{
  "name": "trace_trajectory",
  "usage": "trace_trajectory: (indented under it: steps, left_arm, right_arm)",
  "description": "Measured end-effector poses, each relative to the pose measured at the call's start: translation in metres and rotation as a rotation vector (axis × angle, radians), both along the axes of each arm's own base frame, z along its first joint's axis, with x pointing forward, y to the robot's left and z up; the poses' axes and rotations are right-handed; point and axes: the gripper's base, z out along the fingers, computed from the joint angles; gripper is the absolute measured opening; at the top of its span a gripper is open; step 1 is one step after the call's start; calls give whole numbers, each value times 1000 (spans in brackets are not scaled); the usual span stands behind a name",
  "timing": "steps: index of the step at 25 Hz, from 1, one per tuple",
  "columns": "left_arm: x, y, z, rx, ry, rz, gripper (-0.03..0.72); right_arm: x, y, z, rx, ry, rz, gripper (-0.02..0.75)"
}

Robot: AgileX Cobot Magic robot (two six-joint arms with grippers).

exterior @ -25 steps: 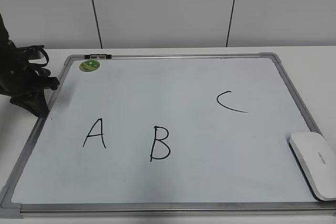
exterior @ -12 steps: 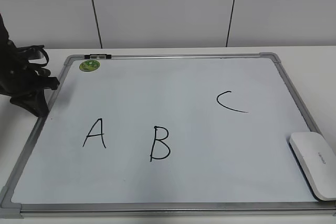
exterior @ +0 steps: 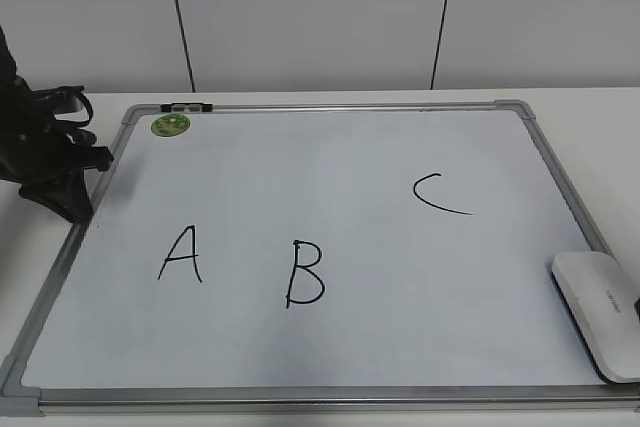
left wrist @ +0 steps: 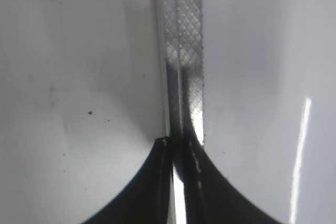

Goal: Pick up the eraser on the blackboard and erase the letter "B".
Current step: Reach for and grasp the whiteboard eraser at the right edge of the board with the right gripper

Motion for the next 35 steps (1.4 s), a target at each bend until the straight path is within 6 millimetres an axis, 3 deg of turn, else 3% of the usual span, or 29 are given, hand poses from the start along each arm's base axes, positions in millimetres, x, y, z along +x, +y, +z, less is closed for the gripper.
trace_trajectory:
  steps: [10,18,28,35]
  left_arm:
    - [0,0,0,-2,2,1,27]
    - [0,0,0,-3,2,2,27]
    - [0,0,0,-3,2,2,27]
    - [0,0,0,-3,2,2,27]
  right_arm:
    - [52,-1,-54,-8,80,-21,671]
    - [78,-3,-70,-27,73,-23,669]
    - [87,-4,-91,-32,130,-25,655]
    - [89,-4,-100,-32,162,-25,558]
